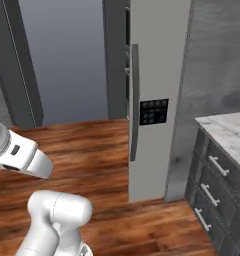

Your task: Take the orange, mushroom, and kiwi from the freezer and place them in the bowl on the counter.

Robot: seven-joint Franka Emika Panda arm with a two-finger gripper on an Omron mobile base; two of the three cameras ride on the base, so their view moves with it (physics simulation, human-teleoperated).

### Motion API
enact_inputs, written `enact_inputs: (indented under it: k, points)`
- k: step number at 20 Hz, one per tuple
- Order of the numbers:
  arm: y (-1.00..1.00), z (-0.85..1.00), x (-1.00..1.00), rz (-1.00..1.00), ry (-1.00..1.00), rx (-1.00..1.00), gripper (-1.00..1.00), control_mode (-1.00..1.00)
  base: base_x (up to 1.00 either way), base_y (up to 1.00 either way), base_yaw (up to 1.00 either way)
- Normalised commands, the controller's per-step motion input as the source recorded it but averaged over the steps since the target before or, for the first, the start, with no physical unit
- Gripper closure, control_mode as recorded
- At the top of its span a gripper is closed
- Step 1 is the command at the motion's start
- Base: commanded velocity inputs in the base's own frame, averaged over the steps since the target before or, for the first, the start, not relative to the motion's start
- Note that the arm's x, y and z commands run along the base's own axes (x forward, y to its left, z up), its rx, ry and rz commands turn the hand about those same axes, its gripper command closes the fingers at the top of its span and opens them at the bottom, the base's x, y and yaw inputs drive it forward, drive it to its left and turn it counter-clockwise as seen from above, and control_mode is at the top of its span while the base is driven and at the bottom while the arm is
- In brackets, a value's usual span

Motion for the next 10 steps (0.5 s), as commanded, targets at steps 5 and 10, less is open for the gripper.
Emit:
enact_inputs:
  k: [5, 10]
  points:
    - [0.0, 0.0, 0.0, 0.0, 0.0, 0.0, -1.0, 1.0, 1.0, 0.96, 0.0]
    - [0.0, 0.0, 0.0, 0.0, 0.0, 0.0, -1.0, 1.0, 0.93, 0.9, -0.11]
